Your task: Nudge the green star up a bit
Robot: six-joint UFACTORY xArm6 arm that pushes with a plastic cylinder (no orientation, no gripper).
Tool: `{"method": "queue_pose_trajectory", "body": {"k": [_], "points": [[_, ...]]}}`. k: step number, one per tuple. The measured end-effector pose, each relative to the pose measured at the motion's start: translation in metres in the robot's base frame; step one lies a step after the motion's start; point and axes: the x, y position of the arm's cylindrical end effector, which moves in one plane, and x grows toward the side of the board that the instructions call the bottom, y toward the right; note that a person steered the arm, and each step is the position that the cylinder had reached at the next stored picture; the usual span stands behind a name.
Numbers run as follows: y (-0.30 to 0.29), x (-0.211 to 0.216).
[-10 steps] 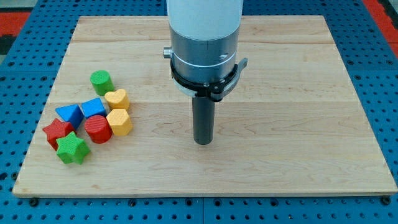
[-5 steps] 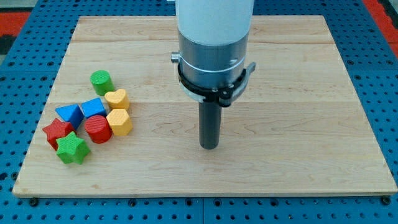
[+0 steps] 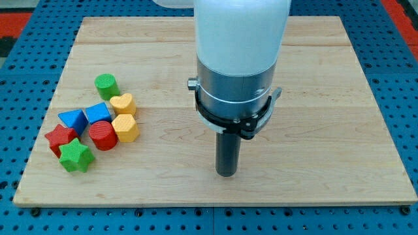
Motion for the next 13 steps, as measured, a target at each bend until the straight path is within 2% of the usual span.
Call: {"method": "queue_pose_trajectory", "body": {"k": [4,5,6,10,11,12,13], "points": [[-0.001,0.003],[-0.001,0.037],[-0.003,0.051],[-0.003,0.051],[-0.017,0.051],[-0.066,0.050],[-0.161,0.043]]}}
